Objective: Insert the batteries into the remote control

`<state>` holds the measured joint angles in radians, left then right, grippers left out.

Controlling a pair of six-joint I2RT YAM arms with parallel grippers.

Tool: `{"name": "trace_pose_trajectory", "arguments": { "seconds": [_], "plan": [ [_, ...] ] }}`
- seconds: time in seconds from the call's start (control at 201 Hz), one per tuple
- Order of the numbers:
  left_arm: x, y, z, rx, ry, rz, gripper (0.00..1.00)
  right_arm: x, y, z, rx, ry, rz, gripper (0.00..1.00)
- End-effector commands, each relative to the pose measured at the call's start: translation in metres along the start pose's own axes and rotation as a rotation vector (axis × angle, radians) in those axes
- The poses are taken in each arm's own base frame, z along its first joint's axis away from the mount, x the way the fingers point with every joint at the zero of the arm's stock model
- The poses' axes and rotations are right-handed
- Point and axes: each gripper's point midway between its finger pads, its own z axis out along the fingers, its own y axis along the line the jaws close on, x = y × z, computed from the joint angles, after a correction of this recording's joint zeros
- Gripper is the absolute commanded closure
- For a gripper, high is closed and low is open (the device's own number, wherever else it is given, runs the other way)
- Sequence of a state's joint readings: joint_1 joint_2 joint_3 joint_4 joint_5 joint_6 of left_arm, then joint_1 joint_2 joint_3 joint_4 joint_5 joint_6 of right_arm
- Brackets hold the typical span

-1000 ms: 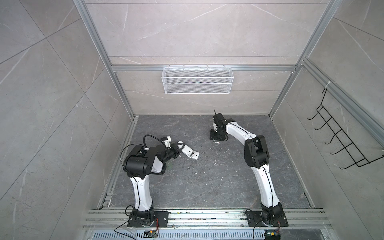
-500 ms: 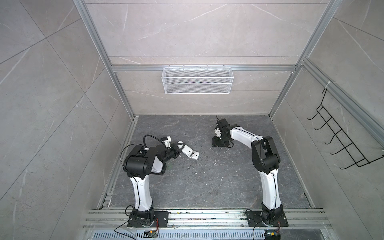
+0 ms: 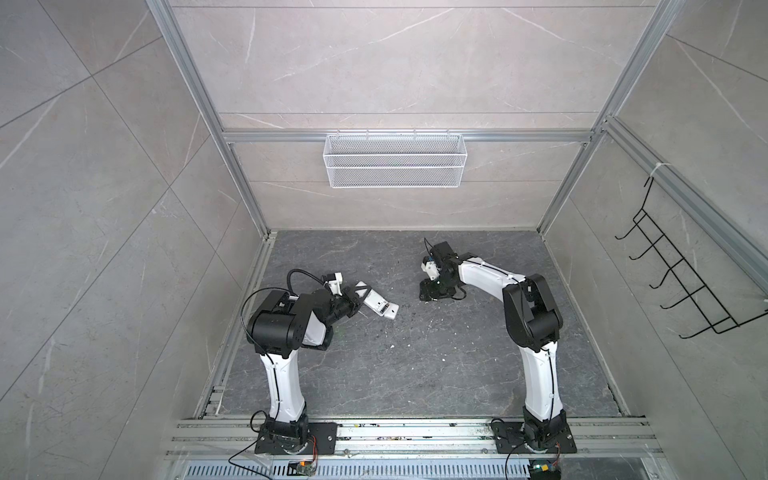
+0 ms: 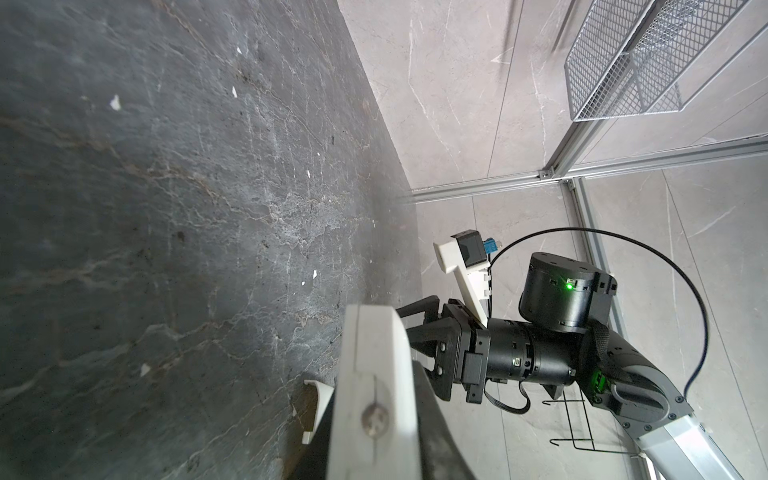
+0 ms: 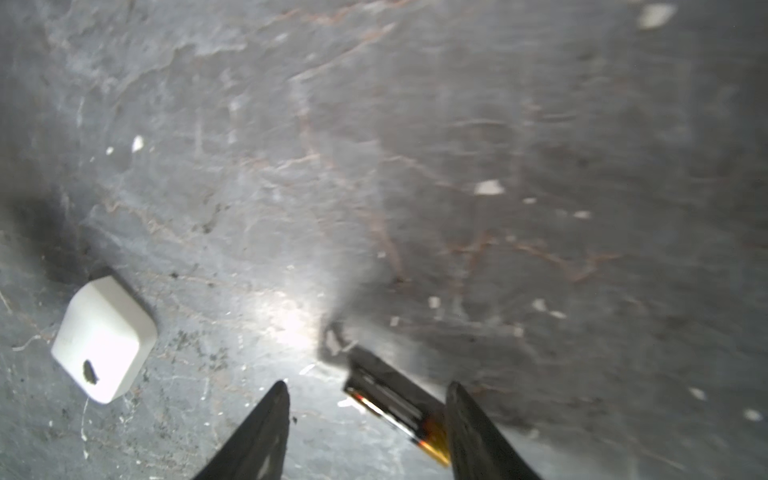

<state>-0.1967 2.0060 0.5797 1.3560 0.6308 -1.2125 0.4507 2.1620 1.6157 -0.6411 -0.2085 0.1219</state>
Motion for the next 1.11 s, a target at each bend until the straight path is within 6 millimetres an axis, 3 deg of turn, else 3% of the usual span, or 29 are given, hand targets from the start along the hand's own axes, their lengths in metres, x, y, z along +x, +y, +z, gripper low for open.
{"name": "trace_pose_trajectory", "arguments": {
  "seconds": [0.0,0.144,0.438,0.647,0.747,0.891,1.106],
  "plan": [
    [-0.006,-0.018,0.003,0.064,-0.006,0.05,1.0,0.023,0.014,-0.003,0.022,0.053,-0.073,0.37],
    [-0.006,-0.019,0.003,0.065,-0.007,0.051,1.0,0.034,0.016,-0.001,0.05,0.074,-0.108,0.36],
    [-0.006,-0.02,0.003,0.066,-0.007,0.053,1.0,0.07,0.016,-0.004,0.174,0.147,-0.222,0.45],
    [-0.006,-0.018,0.003,0.064,-0.007,0.052,1.0,0.093,0.037,-0.015,0.157,0.137,-0.288,0.4],
    [-0.006,-0.018,0.003,0.063,-0.006,0.051,1.0,0.102,0.038,-0.017,0.16,0.14,-0.289,0.39],
    [-0.005,-0.017,0.004,0.063,-0.005,0.049,1.0,0.103,0.035,-0.014,0.171,0.136,-0.294,0.41],
    [-0.006,-0.017,0.003,0.062,-0.006,0.053,1.0,0.09,0.038,-0.012,0.177,0.125,-0.304,0.41]
  ]
}}
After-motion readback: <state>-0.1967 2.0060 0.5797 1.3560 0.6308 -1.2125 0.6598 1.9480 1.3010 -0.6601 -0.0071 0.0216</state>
